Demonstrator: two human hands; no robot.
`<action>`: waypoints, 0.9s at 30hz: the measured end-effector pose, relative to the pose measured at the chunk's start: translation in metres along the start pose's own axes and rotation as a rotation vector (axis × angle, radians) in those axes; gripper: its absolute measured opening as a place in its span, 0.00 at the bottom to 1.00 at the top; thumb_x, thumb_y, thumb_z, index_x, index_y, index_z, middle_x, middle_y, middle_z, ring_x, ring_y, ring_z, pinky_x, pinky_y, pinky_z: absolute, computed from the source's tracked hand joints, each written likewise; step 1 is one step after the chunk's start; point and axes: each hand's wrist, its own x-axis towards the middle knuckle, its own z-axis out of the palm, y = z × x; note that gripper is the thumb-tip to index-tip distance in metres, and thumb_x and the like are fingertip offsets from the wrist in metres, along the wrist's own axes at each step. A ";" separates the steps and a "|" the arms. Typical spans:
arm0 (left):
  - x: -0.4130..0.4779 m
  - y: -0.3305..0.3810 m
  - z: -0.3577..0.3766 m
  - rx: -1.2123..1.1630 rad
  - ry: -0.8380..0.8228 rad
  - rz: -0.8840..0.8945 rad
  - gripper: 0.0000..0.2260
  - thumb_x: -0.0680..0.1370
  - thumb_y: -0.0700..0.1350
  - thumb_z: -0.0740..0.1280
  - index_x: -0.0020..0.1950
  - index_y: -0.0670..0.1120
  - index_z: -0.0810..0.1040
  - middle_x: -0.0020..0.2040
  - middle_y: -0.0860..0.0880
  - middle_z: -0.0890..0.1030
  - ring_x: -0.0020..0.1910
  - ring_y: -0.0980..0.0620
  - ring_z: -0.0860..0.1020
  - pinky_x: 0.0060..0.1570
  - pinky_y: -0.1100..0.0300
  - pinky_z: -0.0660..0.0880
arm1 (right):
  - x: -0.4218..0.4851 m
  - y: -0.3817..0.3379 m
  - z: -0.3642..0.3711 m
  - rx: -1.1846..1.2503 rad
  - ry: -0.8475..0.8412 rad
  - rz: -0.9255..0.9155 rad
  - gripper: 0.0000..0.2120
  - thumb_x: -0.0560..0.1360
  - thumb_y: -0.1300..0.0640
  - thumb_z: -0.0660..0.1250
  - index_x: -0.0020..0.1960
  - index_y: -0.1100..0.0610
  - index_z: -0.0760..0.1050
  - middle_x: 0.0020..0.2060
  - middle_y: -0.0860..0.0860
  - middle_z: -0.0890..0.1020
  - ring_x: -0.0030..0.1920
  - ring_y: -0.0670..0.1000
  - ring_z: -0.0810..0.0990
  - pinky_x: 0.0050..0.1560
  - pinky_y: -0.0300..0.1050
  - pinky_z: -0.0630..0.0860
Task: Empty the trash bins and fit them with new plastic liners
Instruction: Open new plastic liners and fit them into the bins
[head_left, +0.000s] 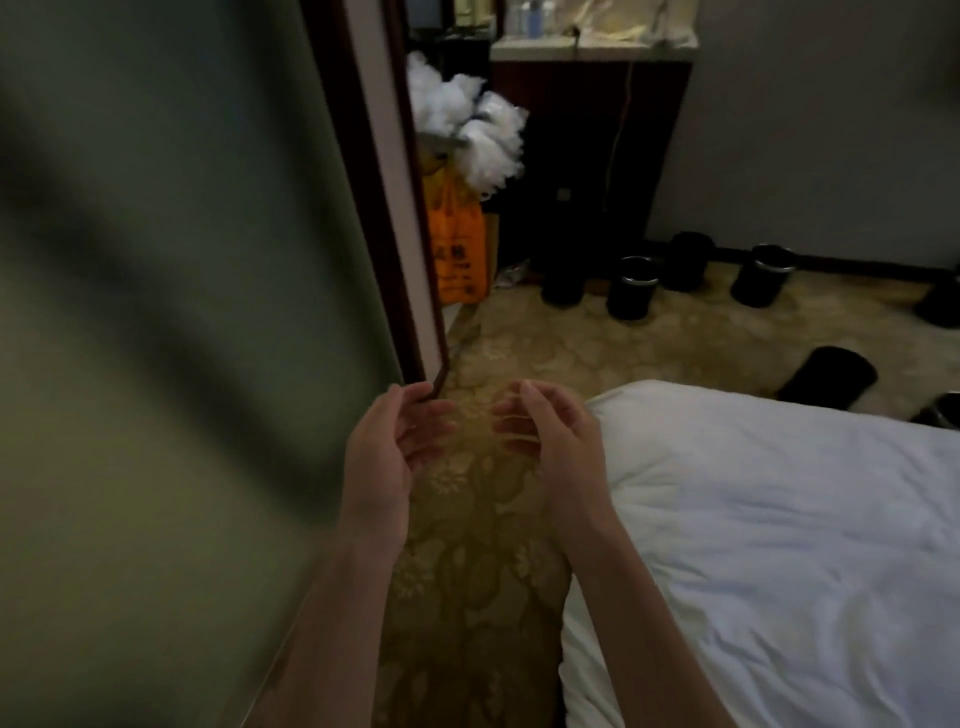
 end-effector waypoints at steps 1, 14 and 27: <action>0.002 0.001 0.009 -0.001 -0.031 -0.011 0.17 0.83 0.53 0.57 0.52 0.47 0.82 0.46 0.45 0.86 0.43 0.49 0.83 0.48 0.52 0.77 | 0.002 -0.005 -0.006 0.004 0.027 -0.013 0.08 0.80 0.54 0.65 0.50 0.54 0.81 0.42 0.52 0.86 0.44 0.52 0.85 0.40 0.39 0.79; 0.083 0.011 0.039 0.112 -0.195 -0.001 0.17 0.83 0.53 0.56 0.55 0.47 0.81 0.49 0.46 0.85 0.50 0.46 0.82 0.50 0.52 0.76 | 0.069 -0.019 0.002 -0.054 0.143 -0.034 0.10 0.81 0.53 0.63 0.53 0.57 0.80 0.41 0.51 0.86 0.42 0.50 0.85 0.41 0.40 0.81; 0.293 0.040 0.006 0.068 -0.189 -0.059 0.17 0.84 0.54 0.55 0.51 0.52 0.82 0.47 0.51 0.85 0.47 0.54 0.84 0.45 0.59 0.78 | 0.231 0.007 0.136 -0.134 0.151 0.094 0.10 0.81 0.55 0.63 0.54 0.58 0.81 0.44 0.54 0.86 0.47 0.54 0.85 0.49 0.48 0.81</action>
